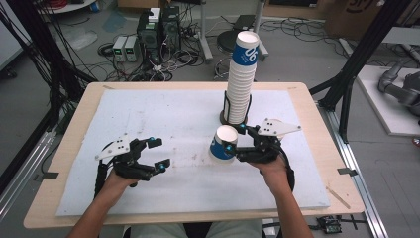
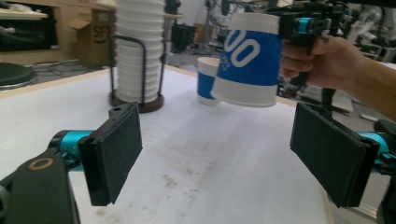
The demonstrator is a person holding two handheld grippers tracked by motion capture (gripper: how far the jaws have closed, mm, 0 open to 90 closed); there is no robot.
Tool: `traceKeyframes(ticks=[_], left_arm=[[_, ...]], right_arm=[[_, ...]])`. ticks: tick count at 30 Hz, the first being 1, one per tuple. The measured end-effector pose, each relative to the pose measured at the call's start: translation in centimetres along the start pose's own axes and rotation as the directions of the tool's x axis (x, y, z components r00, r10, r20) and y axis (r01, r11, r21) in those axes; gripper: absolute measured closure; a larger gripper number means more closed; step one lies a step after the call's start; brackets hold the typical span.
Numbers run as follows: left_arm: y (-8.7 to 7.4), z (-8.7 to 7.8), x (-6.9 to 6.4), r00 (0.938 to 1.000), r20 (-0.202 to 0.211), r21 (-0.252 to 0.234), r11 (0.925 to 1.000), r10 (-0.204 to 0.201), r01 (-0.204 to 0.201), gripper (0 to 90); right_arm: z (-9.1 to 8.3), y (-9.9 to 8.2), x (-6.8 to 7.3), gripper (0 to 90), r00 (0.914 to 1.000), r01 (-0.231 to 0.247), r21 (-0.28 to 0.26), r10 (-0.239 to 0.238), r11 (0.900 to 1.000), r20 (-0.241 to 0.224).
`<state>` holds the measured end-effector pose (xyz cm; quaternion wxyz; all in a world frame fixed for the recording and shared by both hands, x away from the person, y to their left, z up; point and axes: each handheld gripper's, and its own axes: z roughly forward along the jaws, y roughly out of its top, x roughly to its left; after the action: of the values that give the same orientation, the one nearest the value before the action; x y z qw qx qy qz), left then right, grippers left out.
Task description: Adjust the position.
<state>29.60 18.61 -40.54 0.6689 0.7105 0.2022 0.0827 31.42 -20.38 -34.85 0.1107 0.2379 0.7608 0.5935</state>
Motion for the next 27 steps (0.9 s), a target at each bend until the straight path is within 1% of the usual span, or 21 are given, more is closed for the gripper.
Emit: traceKeyframes(ticks=[2,5,7,9,11,14,17,19,23,27], left_arm=[[0.1,0.6,-0.3,0.9997,0.019,0.007,0.9999,0.012,-0.012,16.6],[0.3,1.3,-0.6,0.999,0.037,0.018,0.9995,0.024,-0.025,16.3],[0.4,1.7,-0.7,0.9984,0.051,0.017,0.9995,0.026,-0.027,16.2],[0.5,2.2,-0.8,0.9978,0.061,0.019,0.9995,0.025,-0.026,16.2],[0.6,2.8,-0.9,0.9966,0.079,0.021,0.9995,0.022,-0.024,16.1],[0.7,3.8,-1.1,0.9932,0.115,0.035,0.999,0.023,-0.027,16.1],[0.8,4.8,-1.3,0.9896,0.141,0.044,0.9985,0.026,-0.033,16.1],[0.8,5.4,-1.4,0.9872,0.158,0.045,0.9986,0.022,-0.029,16.1],[0.8,6.2,-1.6,0.9844,0.175,0.047,0.9985,0.018,-0.027,16.1],[0.7,6.8,-1.8,0.9799,0.199,0.049,0.9984,0.017,-0.028,16.1]], right_arm=[[0.2,0.0,0.1,32.8,0.9999,0.007,0.002,-0.007,1.0,-0.009],[0.5,0.0,0.2,32.8,0.9995,0.008,0.005,-0.008,1.0,-0.032],[0.8,-0.1,0.4,32.8,0.9988,0.015,0.009,-0.015,0.9998,-0.046],[1.1,-0.2,0.7,32.9,0.9975,0.012,0.007,-0.012,0.9999,-0.069],[1.3,-0.1,1.0,32.9,0.9959,0.02,0.005,-0.019,0.9998,-0.089],[1.5,-0.1,1.3,32.9,0.9927,0.027,-0.008,-0.028,0.9996,-0.117],[1.7,-0.1,1.6,32.9,0.9899,0.034,-0.009,-0.035,0.9994,-0.138],[1.8,-0.1,1.7,32.9,0.9872,0.034,-0.015,-0.036,0.9993,-0.155],[1.8,-0.2,1.8,33.0,0.983,0.033,-0.032,-0.038,0.9989,-0.179],[1.8,-0.2,1.9,33.1,0.9747,0.021,-0.063,-0.034,0.9978,-0.221]])
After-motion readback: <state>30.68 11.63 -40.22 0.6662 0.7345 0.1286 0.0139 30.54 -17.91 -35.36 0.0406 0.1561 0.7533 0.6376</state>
